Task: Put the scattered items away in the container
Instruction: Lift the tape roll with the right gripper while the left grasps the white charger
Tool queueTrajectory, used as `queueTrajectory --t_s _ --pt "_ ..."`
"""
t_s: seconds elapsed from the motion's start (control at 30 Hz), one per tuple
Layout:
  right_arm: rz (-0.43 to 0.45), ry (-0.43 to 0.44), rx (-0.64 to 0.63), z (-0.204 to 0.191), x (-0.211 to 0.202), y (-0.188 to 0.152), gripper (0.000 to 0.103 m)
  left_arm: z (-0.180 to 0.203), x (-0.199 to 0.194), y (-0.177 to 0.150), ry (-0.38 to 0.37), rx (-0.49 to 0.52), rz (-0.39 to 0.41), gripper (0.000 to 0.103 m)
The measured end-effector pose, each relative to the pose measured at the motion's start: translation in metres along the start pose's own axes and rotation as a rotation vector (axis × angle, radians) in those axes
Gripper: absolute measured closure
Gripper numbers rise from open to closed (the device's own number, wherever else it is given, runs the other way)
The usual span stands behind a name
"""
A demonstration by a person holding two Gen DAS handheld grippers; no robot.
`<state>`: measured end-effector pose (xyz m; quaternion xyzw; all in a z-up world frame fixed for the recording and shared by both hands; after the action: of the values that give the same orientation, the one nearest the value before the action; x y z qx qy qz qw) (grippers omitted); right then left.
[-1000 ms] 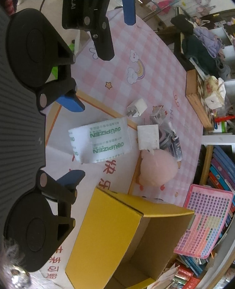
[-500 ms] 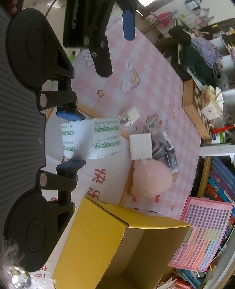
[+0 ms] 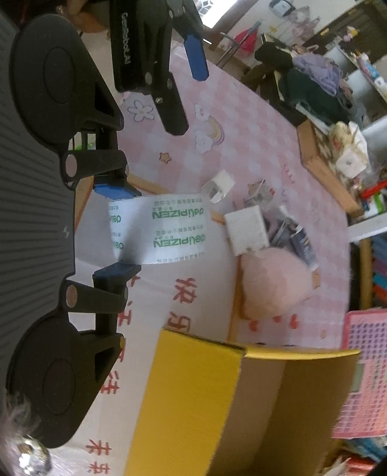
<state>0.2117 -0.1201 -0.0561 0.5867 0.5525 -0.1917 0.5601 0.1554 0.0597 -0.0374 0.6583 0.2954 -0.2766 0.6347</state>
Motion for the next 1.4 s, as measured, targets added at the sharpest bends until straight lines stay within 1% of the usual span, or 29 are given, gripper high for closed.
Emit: queueTrajectory --t_s 0.07,0.17,0.27,0.33,0.37,0.4,0.43,0.47,0.57,0.6,0.7,0.73,0.77,0.83,0.87,0.93,1.0,1.13,1.2,1.27,1.33,1.37,1.4 --pt "-0.019 -0.036 0.000 0.001 0.004 0.000 0.062 0.002 0.003 0.002 -0.006 0.009 -0.001 0.000" --pt "-0.033 -0.066 0.011 0.006 0.008 0.001 0.061 0.004 0.008 0.004 -0.009 0.023 -0.003 0.000" --pt "-0.014 -0.079 0.013 0.010 0.005 0.004 0.060 0.006 0.016 0.008 -0.001 0.053 0.002 0.001" --pt "0.005 -0.072 0.000 0.011 0.001 0.006 0.059 0.007 0.022 0.011 0.004 0.069 0.007 0.003" --pt "0.006 -0.069 -0.006 0.010 0.001 0.006 0.060 0.006 0.026 0.013 0.003 0.075 0.010 0.007" --pt "0.004 -0.065 -0.011 0.010 0.002 0.006 0.063 0.006 0.031 0.016 0.001 0.080 0.010 0.012" --pt "-0.001 -0.057 -0.012 0.011 0.002 0.007 0.074 0.006 0.035 0.018 0.000 0.082 0.009 0.014" --pt "-0.005 -0.050 -0.007 0.012 0.003 0.008 0.085 0.006 0.040 0.020 -0.003 0.085 0.008 0.019" --pt "-0.012 -0.043 0.011 0.018 0.005 0.012 0.091 0.009 0.056 0.027 -0.016 0.109 0.000 0.024" --pt "-0.015 -0.036 0.014 0.019 0.005 0.013 0.092 0.010 0.062 0.029 -0.023 0.119 -0.001 0.027" --pt "-0.013 -0.031 -0.002 0.017 0.006 0.014 0.092 0.009 0.073 0.034 -0.068 0.085 -0.004 0.031" --pt "-0.012 -0.032 -0.010 0.016 0.006 0.014 0.091 0.010 0.077 0.036 -0.067 0.088 -0.011 0.033" --pt "-0.012 -0.032 -0.023 0.016 0.007 0.013 0.089 0.011 0.081 0.038 -0.058 0.102 -0.024 0.037" --pt "-0.009 -0.030 -0.041 0.016 0.008 0.014 0.086 0.012 0.084 0.038 -0.070 0.098 -0.038 0.038" --pt "-0.006 -0.027 -0.054 0.015 0.008 0.014 0.079 0.011 0.085 0.038 -0.082 0.081 -0.045 0.038" --pt "0.001 -0.030 -0.071 0.014 0.010 0.015 0.074 0.012 0.088 0.036 -0.081 0.079 -0.064 0.039" --pt "0.003 -0.027 -0.081 0.013 0.013 0.016 0.074 0.013 0.094 0.033 -0.075 0.082 -0.089 0.047" --pt "-0.003 -0.021 -0.103 0.014 0.020 0.018 0.074 0.013 0.103 0.027 -0.065 0.093 -0.120 0.051" --pt "-0.007 -0.013 -0.114 0.013 0.023 0.019 0.078 0.014 0.105 0.026 -0.059 0.102 -0.122 0.056" --pt "-0.006 -0.009 -0.121 0.013 0.025 0.021 0.088 0.014 0.105 0.025 -0.059 0.112 -0.113 0.060" --pt "-0.002 -0.003 -0.124 0.014 0.026 0.022 0.090 0.013 0.104 0.026 -0.061 0.108 -0.109 0.060" --pt "0.001 -0.002 -0.125 0.014 0.027 0.023 0.096 0.012 0.104 0.025 -0.061 0.101 -0.108 0.060" --pt "0.003 0.003 -0.124 0.015 0.027 0.023 0.098 0.010 0.102 0.025 -0.060 0.095 -0.108 0.060"
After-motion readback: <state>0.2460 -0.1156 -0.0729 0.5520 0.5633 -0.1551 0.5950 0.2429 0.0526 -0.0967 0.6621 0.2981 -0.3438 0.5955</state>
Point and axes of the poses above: each gripper's, at about its wrist camera, not at the fingertips, and x roughly the way its jaws point, z to its right, y to its top, the point moved 1 cm from there along x, roughly the way its jaws point, and after that the axes turned 6 degrees about x, right-handed, at the moved point
